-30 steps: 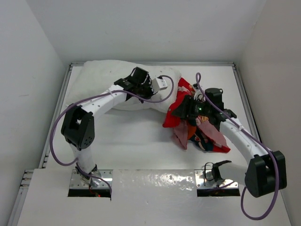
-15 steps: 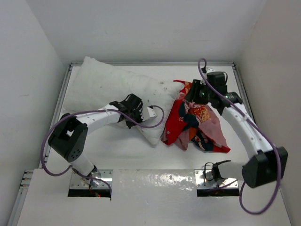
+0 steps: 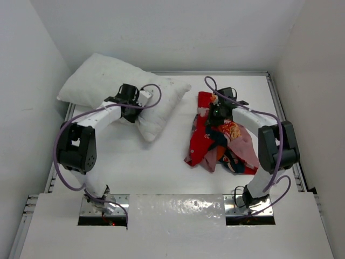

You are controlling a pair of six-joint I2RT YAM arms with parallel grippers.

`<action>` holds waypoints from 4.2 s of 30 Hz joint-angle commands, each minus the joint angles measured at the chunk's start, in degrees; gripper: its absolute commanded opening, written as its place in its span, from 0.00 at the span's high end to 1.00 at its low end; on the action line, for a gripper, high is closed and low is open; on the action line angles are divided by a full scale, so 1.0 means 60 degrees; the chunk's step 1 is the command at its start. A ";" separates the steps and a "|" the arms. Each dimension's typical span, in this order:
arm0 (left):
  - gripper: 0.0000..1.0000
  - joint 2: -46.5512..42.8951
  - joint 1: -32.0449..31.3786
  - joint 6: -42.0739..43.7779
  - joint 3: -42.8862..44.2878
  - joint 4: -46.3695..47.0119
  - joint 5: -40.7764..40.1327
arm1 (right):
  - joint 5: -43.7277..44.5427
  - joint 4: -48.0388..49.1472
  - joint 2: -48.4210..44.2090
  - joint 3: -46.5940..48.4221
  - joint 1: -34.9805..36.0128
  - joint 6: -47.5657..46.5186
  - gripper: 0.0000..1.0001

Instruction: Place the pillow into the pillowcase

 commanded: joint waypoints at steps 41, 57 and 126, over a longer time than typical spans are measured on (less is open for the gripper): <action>0.20 0.2043 -0.2850 -0.2451 0.5207 0.1174 0.7868 | -0.6624 0.2931 -0.6084 -0.2649 -0.1516 -0.0739 1.00; 0.18 0.2028 -0.3275 -0.1853 0.4957 0.0433 1.0608 | -0.5980 0.2140 -0.5953 -0.2298 -0.1516 -0.1383 1.00; 1.00 0.2468 -0.3700 -0.3915 0.7917 -0.0379 0.3986 | 0.7717 0.0675 -0.4679 -0.2560 0.6206 -0.1868 0.23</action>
